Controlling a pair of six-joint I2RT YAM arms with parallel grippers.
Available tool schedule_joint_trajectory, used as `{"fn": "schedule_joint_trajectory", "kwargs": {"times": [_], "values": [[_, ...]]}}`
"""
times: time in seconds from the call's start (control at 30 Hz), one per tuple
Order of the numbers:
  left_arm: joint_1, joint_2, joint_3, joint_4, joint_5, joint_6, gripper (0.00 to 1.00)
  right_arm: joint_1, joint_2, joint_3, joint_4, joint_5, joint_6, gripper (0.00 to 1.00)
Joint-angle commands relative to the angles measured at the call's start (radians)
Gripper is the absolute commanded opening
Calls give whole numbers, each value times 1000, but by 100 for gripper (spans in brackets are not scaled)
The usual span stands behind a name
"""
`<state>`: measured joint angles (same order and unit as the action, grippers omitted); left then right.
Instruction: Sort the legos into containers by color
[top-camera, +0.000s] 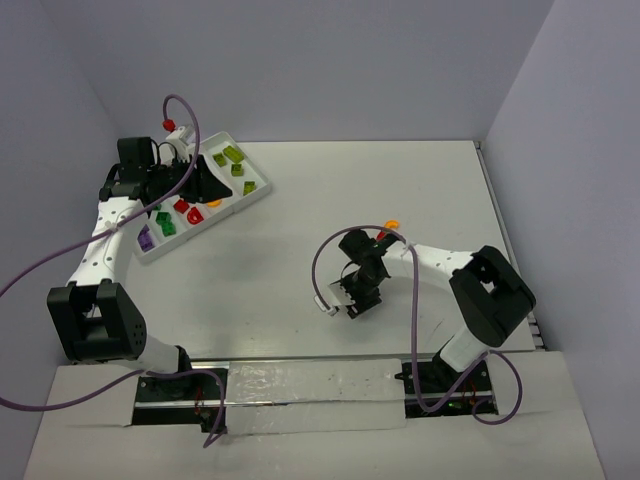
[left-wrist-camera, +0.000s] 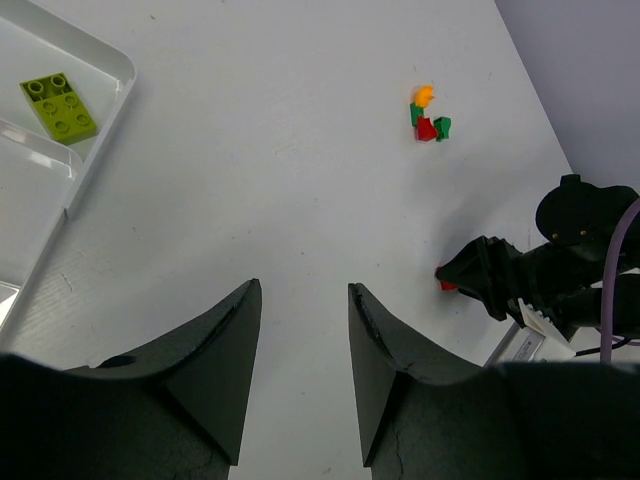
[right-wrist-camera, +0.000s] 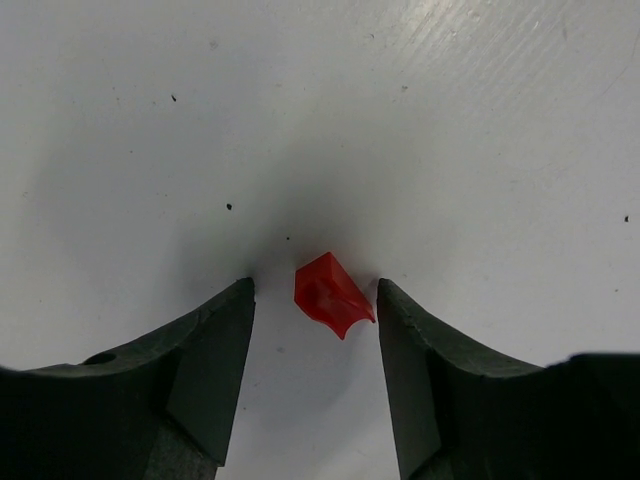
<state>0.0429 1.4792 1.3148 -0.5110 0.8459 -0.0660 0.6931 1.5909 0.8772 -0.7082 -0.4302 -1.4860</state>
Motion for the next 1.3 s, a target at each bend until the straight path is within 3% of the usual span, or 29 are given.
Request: {"fn": "schedule_joint_trajectory", "kwargs": {"times": [0.0,0.43,0.5,0.6,0.7,0.87,0.97,1.07,1.1,1.17,1.27], "values": [[3,-13,2,45,9,1,49,14,15,-3,44,7,4,55],[3,-2,6,45,12,0,49,53,-4,-10,47,10,64,30],[4,-6,-4,47,4,-5,48,59,-4,24,34,-16,131,22],[7,-31,-36,49,-2,-8,49,57,-3,136,-1,-86,271,1],[14,-71,-73,61,-13,-2,50,46,-6,242,-6,-176,446,0],[25,-166,-136,102,-11,-11,60,-33,17,479,174,-346,1046,0],[25,-203,-177,126,58,-42,66,-126,55,548,330,-513,1371,0],[26,-233,-225,180,173,-95,68,-175,85,572,585,-573,1805,0],[26,-245,-244,211,194,-122,69,-183,86,559,665,-572,1894,0],[26,-296,-318,358,245,-243,85,-198,102,550,898,-572,2092,0],[23,-332,-398,588,302,-404,86,-204,159,527,1130,-581,2452,0]]}}
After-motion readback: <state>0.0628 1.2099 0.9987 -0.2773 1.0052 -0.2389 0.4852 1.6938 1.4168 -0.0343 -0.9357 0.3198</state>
